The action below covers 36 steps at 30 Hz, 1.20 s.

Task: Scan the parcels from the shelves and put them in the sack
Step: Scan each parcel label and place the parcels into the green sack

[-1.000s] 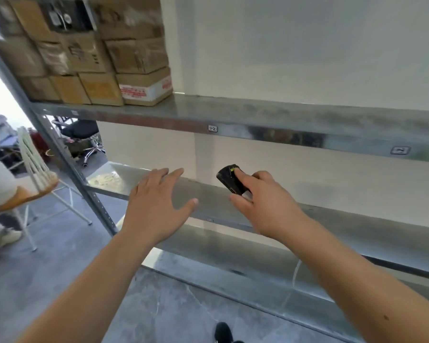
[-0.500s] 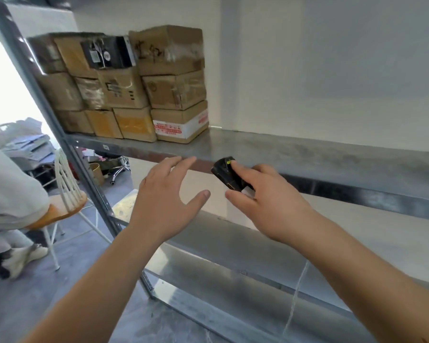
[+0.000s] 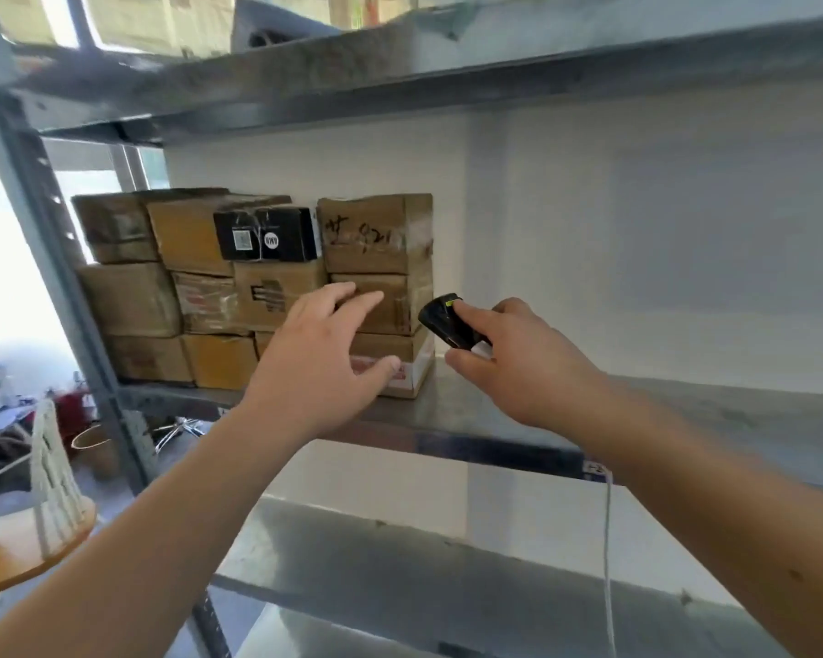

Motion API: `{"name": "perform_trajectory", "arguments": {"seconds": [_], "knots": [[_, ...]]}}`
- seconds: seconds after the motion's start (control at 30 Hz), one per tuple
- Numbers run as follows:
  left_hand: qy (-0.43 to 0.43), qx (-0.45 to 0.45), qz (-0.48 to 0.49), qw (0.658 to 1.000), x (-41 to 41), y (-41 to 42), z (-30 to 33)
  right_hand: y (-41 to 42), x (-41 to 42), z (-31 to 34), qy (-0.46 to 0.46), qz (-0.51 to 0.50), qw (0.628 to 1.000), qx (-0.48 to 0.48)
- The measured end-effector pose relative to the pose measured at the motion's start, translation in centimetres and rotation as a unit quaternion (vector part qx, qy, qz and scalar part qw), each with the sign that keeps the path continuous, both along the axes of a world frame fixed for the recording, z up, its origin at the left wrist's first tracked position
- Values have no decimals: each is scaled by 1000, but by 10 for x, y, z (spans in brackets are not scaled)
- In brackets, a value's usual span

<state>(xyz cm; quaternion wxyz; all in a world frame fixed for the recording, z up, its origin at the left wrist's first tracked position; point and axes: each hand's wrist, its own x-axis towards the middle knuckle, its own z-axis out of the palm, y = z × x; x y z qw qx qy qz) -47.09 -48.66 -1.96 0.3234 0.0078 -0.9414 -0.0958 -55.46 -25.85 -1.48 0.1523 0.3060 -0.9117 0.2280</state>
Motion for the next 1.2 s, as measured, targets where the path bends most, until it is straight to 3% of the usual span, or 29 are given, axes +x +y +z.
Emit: {"name": "perform_trajectory", "arguments": {"seconds": [0.3, 0.47, 0.63, 0.73, 0.83, 0.97, 1.2], "knots": [[43, -52, -104, 992, -41, -30, 70, -37, -6, 46, 58, -101, 993, -3], [69, -163, -90, 980, -68, -31, 105, -49, -16, 63, 62, -138, 988, 12], [65, -207, -70, 974, -92, -32, 120, -59, -34, 76, 47, -153, 987, 18], [14, -184, -22, 983, -104, -39, 138, -62, -45, 83, 47, -151, 987, 24], [-92, -179, 42, 979, -113, -47, 154, -62, -56, 88, 42, -147, 988, 29], [-223, -86, 24, 971, -121, -52, 168, -63, -69, 91, 37, -146, 988, 42], [-190, -34, -7, 981, -124, -49, 166, -60, -87, 92, 19, -113, 993, 20]]}}
